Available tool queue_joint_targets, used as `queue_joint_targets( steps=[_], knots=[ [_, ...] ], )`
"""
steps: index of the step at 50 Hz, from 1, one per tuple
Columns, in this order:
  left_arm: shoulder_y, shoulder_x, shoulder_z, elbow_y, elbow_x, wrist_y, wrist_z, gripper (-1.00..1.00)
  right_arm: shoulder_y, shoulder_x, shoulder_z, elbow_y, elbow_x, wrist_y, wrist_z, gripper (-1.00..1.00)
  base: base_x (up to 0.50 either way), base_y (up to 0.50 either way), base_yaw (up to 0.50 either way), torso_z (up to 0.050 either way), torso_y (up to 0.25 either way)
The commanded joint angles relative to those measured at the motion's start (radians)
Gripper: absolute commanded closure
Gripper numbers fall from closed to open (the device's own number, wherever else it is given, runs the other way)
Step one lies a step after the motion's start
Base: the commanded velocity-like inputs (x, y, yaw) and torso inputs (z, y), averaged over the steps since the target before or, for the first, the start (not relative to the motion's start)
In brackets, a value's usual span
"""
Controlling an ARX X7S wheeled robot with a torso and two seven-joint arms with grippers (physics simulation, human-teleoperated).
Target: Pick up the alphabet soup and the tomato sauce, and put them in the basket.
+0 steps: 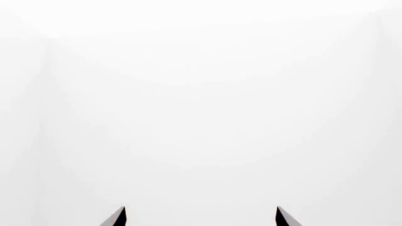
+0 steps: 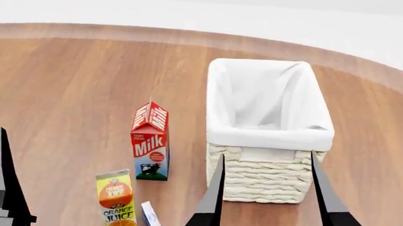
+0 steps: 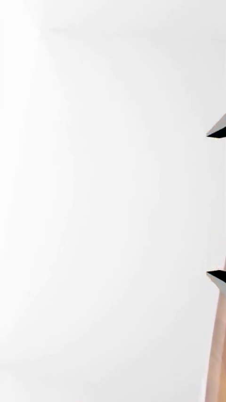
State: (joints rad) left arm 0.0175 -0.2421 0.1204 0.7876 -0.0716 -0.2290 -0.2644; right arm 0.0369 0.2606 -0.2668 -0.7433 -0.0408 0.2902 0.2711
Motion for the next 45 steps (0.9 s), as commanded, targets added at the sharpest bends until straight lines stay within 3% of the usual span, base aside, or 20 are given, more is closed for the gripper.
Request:
queue_joint_targets(
  steps=[1,19,21,23,40,42,45],
  knots=[
    [-0.001,-0.006,0.003,-0.001,-0.004,0.000,-0.006,-1.00,0.000,0.007,-0.008,0.003,0.000,-0.005,0.007,-1.00,0.26,0.00,0.00,0.000,0.000],
    [0.003,-0.013,0.014,-0.004,-0.004,0.006,-0.017,-1.00,0.000,0.017,-0.018,0.004,-0.001,-0.010,0.014,-1.00,0.27,0.00,0.00,0.000,0.000],
    [0.003,-0.014,0.015,0.002,-0.005,-0.001,-0.019,-1.00,0.029,0.013,-0.018,-0.046,0.003,0.070,0.005,-1.00,0.28,0.00,0.00,0.000,0.005],
    [0.003,-0.015,0.015,0.002,-0.006,-0.001,-0.020,-1.00,-0.001,0.020,-0.025,0.002,-0.007,-0.007,0.017,-1.00,0.28,0.00,0.00,0.000,0.000],
    [0.000,-0.024,0.021,-0.001,-0.010,0.002,-0.028,-1.00,0.002,0.027,-0.032,-0.002,-0.006,-0.003,0.022,-1.00,0.29,0.00,0.00,0.000,0.000],
    [0.000,-0.026,0.020,-0.002,-0.012,0.004,-0.030,-1.00,0.034,0.021,-0.030,-0.046,0.002,0.071,0.012,-1.00,0.30,0.00,0.00,0.000,0.000],
    [0.000,-0.029,0.020,-0.007,-0.015,0.010,-0.031,-1.00,0.006,0.028,-0.036,-0.002,-0.005,0.001,0.024,-1.00,0.30,0.00,0.00,0.000,0.003]
  ],
)
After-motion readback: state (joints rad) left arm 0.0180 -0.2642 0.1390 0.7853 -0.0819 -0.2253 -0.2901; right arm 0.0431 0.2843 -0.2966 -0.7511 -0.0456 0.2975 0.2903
